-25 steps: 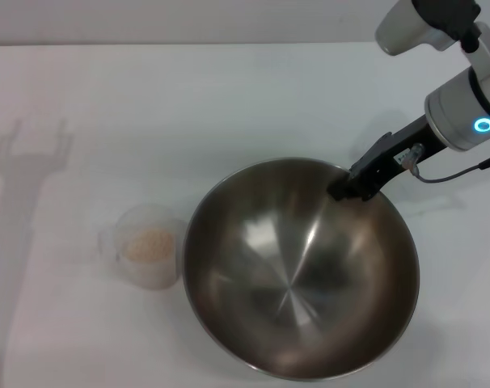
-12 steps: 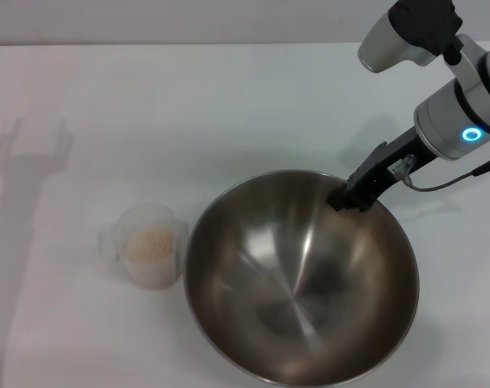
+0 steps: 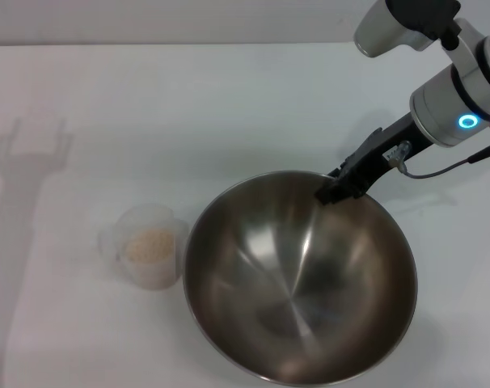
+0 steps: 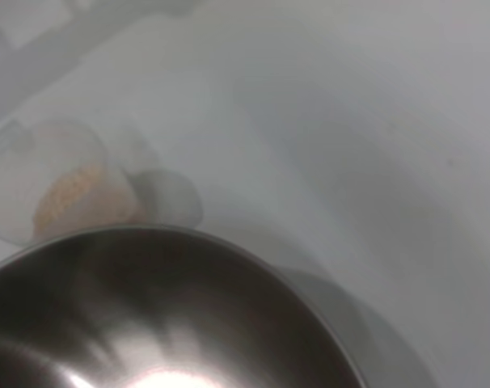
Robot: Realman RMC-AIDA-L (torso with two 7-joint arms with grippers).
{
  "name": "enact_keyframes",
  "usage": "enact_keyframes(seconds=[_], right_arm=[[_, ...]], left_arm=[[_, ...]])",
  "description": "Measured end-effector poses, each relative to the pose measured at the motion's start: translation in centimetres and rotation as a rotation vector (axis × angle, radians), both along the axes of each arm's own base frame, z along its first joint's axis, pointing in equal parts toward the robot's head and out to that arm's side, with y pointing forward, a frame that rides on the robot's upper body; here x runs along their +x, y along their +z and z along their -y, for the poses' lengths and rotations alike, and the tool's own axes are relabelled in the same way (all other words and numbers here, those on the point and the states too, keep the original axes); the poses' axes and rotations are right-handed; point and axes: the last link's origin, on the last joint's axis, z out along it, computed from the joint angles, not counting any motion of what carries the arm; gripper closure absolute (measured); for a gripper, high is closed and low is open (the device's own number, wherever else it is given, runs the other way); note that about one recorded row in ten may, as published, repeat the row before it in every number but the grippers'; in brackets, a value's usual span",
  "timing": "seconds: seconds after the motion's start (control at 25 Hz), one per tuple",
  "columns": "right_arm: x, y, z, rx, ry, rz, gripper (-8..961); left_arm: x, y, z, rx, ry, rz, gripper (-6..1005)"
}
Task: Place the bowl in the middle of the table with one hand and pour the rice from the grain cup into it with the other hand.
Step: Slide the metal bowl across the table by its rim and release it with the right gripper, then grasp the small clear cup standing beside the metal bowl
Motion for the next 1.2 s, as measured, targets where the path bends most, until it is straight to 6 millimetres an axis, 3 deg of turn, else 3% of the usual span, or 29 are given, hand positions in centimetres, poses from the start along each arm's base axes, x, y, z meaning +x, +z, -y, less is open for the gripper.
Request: enact_keyframes(seconds=[0.2,0.36,0.72,1.0,1.04,1.2], right_arm=[[-0.8,0.2,-0.2,0.017,0.033,-0.012,592],[-2.6,1.0,-0.8,0.075,0.110,-0.049,457],[-6.2,3.1,-3.1,0.492,0.419,-0.089,438],[-6.2,3.1,-1.7,0.899,0.721,-0.079,438],[-5.7,3.3,-1.1,1.024,0.767,-0.117,438],[-4.0,3.1,-0.3,1.204,0.787,-0.193,438]], left_arm=[[-0.1,0.0,0.1,-0.003,0.000,0.011,310],[-0.3,0.1,0.3,0.001,0.009,0.014,310],[-0.8,0.0,0.7,0.001,0.031,0.017,309],[-1.1,0.0,1.0,-0.001,0.041,0.016,309],[-1.2,0.0,1.0,-0.002,0.042,0.016,309],[-1.2,-0.1,1.1,-0.007,0.044,0.016,309]])
